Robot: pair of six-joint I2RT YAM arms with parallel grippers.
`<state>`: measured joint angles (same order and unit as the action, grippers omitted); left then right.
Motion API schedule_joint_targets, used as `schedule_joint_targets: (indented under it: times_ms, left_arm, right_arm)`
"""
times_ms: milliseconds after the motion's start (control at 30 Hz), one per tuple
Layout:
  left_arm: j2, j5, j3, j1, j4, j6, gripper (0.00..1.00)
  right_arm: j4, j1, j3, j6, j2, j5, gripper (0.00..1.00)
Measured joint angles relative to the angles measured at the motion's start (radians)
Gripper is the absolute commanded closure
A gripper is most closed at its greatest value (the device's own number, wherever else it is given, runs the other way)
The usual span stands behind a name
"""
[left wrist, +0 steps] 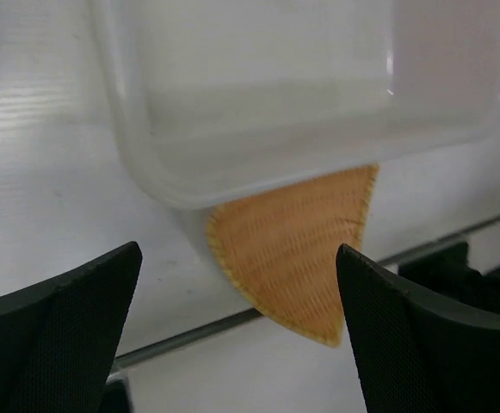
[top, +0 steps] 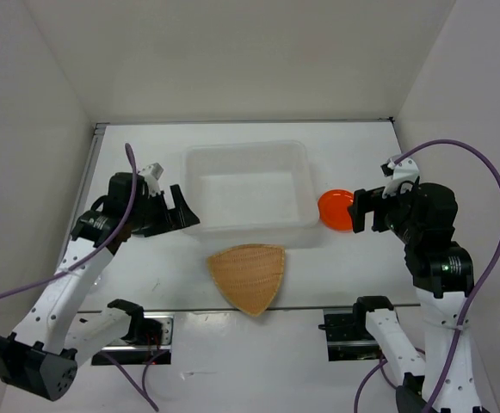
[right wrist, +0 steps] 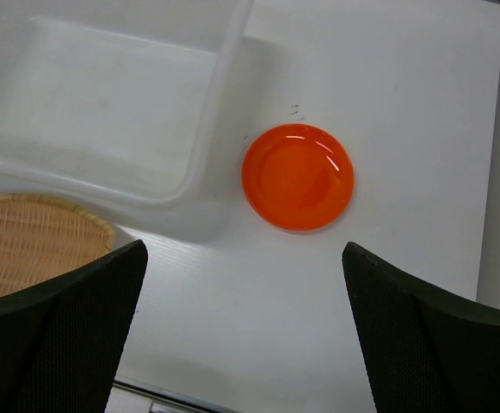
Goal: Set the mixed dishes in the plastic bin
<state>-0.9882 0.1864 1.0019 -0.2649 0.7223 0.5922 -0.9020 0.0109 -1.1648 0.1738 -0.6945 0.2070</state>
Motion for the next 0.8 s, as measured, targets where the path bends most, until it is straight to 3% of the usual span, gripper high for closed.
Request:
schedule_joint_targets:
  times_ms: [200,400,500,633,800]
  left_arm:
    - [0.137,0.252,-0.158,-0.042,-0.065,0.099,0.0]
    - [0.341,0.387,-0.38,-0.072,-0.088,0.223,0.0]
    - [0.356,0.414,-0.431,-0.097,-0.093,0.248,0.0]
    - [0.333,0.416,-0.444,-0.137,-0.098,0.25,0.0]
    - [0.33,0.421,-0.451,-0.162,-0.118,0.249,0.0]
  right_arm:
    - [0.0,0.0,0.0,0.003,-0.002,0.003,0.02]
    - [-0.001,0.013,0.0,0.034,-0.016,0.061,0.02]
    - [-0.011,0.057,0.0,0.087,-0.055,0.116,0.02]
    - [-0.017,0.171,0.0,0.213,-0.106,0.153,0.02]
    - [-0.048,0.239,0.014,0.506,-0.084,0.226,0.02]
